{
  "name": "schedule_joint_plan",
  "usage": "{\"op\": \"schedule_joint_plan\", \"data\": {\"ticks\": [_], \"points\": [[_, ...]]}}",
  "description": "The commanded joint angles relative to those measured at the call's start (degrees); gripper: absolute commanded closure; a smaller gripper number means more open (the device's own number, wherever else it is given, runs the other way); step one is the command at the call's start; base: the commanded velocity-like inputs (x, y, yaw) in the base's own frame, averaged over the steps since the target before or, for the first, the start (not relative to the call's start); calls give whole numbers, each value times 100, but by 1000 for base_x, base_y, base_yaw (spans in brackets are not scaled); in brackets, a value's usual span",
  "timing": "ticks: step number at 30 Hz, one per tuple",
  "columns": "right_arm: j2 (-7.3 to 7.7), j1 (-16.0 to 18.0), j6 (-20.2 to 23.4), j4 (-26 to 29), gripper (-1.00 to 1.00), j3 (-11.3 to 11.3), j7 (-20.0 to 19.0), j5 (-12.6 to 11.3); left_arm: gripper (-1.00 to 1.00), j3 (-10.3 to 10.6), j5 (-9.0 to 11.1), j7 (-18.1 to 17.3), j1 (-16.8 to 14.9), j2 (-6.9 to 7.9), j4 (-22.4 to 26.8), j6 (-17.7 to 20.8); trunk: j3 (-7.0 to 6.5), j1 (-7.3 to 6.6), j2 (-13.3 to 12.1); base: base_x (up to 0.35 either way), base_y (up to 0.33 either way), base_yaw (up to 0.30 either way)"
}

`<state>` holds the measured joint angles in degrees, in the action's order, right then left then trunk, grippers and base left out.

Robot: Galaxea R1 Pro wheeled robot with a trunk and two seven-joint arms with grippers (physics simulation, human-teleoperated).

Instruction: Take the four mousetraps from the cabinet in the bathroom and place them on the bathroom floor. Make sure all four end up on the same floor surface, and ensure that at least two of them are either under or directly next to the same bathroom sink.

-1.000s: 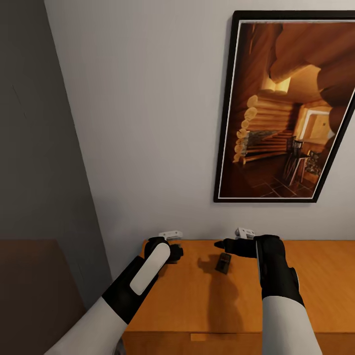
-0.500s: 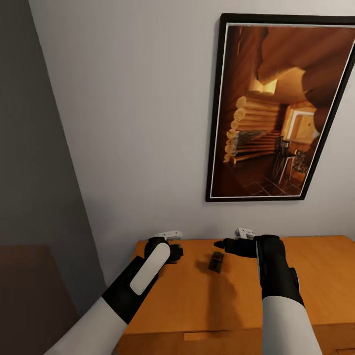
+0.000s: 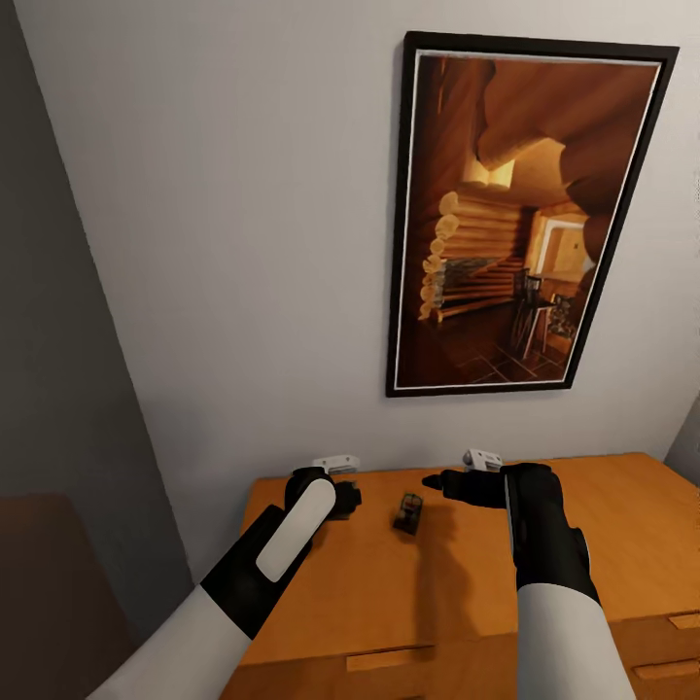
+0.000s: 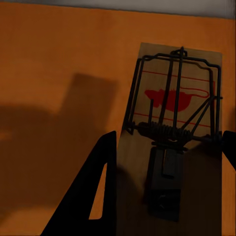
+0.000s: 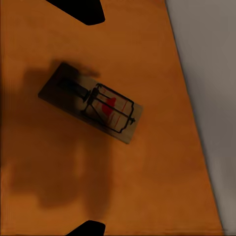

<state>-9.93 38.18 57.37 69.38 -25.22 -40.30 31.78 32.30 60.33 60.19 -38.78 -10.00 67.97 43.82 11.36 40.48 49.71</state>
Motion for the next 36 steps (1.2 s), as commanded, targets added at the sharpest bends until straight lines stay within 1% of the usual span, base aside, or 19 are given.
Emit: {"op": "schedule_joint_plan", "data": {"ticks": [1,36], "points": [[-7,7,8,5,-100,-16,-65,65,100,4,31,63,-6,0,6,30,9,1,7,0,0,-65],[-7,6,-49,-30,-100,-56,-114,38,100,4,31,63,-6,0,18,34,9,1,7,2,1,-4]]}}
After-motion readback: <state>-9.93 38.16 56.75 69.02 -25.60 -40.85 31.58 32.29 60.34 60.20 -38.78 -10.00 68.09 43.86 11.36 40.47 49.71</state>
